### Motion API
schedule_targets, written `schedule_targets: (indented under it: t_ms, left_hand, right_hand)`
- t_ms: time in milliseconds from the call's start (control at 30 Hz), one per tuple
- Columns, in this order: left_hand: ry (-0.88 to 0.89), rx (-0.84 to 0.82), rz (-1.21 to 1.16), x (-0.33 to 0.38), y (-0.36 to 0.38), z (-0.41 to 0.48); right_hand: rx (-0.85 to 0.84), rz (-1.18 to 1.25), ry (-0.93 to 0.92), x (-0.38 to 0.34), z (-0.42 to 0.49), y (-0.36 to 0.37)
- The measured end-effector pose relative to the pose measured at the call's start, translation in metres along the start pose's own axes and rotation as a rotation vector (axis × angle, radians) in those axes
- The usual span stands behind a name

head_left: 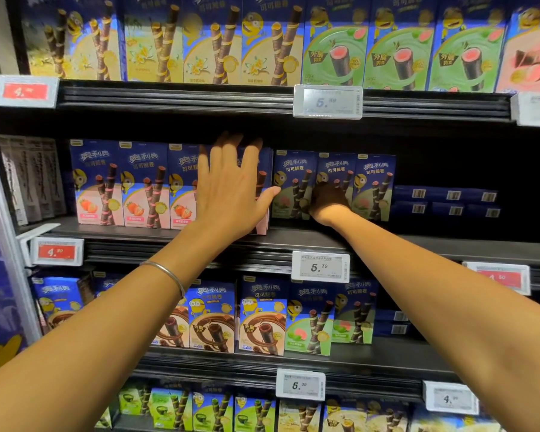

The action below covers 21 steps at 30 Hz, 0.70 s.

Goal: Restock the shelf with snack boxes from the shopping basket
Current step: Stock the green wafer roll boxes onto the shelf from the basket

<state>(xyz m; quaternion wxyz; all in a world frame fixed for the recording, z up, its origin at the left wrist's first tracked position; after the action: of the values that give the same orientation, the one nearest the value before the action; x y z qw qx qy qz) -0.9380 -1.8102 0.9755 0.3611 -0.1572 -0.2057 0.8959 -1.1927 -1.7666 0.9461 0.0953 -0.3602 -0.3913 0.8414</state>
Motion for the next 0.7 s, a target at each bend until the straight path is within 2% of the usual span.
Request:
schedule_targets:
  t_ms: [333, 467, 600, 700]
  left_hand:
    - [0.007, 0.022, -0.004, 0.0, -0.002, -0.001]
    - [0.009, 0.017, -0.035, 0.003, -0.003, -0.005]
    - [-0.045, 0.061, -0.196, 0.008, -0.013, -0.018]
    - [-0.093, 0.117, -0.414, 0.016, -0.023, -0.032]
  right_hand:
    - [-0.002, 0.02, 0.039, 0.002, -0.001, -0.001]
    - [0.008, 0.13, 0.076, -0.003, -0.013, -0.016]
    - [-0.068, 0.616, 0.204, 0.002, -0.047, -0.037]
    - [-0.03, 0.898, 0.185, -0.001, -0.089, -0.063]
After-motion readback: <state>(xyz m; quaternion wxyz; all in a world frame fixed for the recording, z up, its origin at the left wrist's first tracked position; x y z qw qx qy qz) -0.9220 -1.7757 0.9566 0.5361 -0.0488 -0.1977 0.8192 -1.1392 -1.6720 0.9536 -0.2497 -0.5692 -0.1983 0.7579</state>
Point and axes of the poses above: each hand's wrist, its own z-axis towards the middle knuckle, its own y-axis out of the palm, x = y × z, the point moved 3 cm from there along z, towards the middle knuckle, and after that the axes turned 12 degrees about z, right-handed, at the moved point
